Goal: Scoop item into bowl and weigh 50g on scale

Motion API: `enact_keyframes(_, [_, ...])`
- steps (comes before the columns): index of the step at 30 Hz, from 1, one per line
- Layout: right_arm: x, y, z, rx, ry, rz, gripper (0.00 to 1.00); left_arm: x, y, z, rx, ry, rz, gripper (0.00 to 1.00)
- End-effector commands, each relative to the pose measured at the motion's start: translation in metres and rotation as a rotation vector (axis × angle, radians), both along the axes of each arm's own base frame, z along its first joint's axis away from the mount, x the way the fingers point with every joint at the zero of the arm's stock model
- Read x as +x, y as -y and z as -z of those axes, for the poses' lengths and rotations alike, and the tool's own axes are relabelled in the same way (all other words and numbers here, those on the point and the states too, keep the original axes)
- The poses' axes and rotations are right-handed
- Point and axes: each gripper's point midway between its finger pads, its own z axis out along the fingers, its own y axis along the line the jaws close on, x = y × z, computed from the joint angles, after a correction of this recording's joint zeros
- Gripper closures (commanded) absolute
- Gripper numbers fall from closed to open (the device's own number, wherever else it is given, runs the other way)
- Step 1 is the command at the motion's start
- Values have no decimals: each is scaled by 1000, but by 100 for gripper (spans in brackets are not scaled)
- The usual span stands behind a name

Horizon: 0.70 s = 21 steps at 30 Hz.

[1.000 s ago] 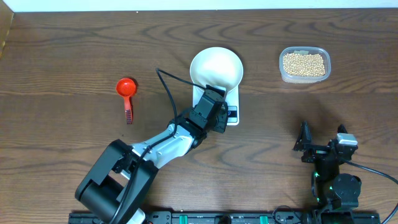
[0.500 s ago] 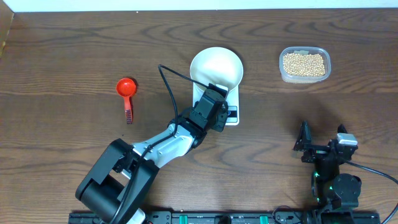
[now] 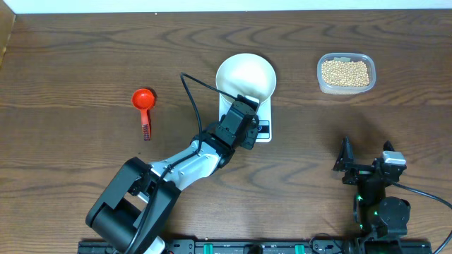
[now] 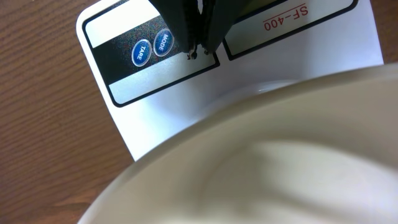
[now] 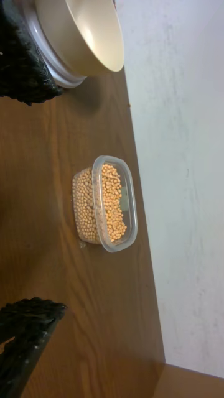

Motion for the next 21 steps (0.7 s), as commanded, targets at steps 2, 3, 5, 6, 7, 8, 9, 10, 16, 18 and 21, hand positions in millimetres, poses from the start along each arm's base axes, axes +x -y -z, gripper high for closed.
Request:
enact_keyframes(2, [0,-1,0,-8,3,-5,1,-1,-4,7,30,-9,-2,93])
enact_keyframes(3, [0,-1,0,-8,3,-5,1,-2,-4,8,31,-10,-2,93])
enact_keyframes(5, [0,-1,0,-8,3,-4,1,-2,-4,8,34,-14,-2,93])
enact_keyframes(6, [0,-1,0,-8,3,-4,1,-3,-5,9,35,-15,-2,93])
enact_keyframes(7, [0,-1,0,-8,3,-4,1,-3,-5,9,36,-17,-2,93])
enact_keyframes(8, [0,-1,0,-8,3,-4,1,-3,-5,9,37,-18,-1,93])
enact_keyframes(9, [0,-1,0,-8,3,-4,1,-4,-5,10,39,-21,-1,93])
enact_keyframes(10, [0,-1,0,-8,3,-5,1,-4,-6,10,40,-22,-1,93])
enact_keyframes(16, [0,-1,0,-8,3,-5,1,-5,-6,13,44,-29,-1,93])
enact_keyframes(18, [0,-1,0,-8,3,-4,1,-6,-7,17,50,-37,-1,93])
enact_keyframes(21, [0,-1,0,-8,2,-5,1,-5,-6,21,53,-41,-1,92])
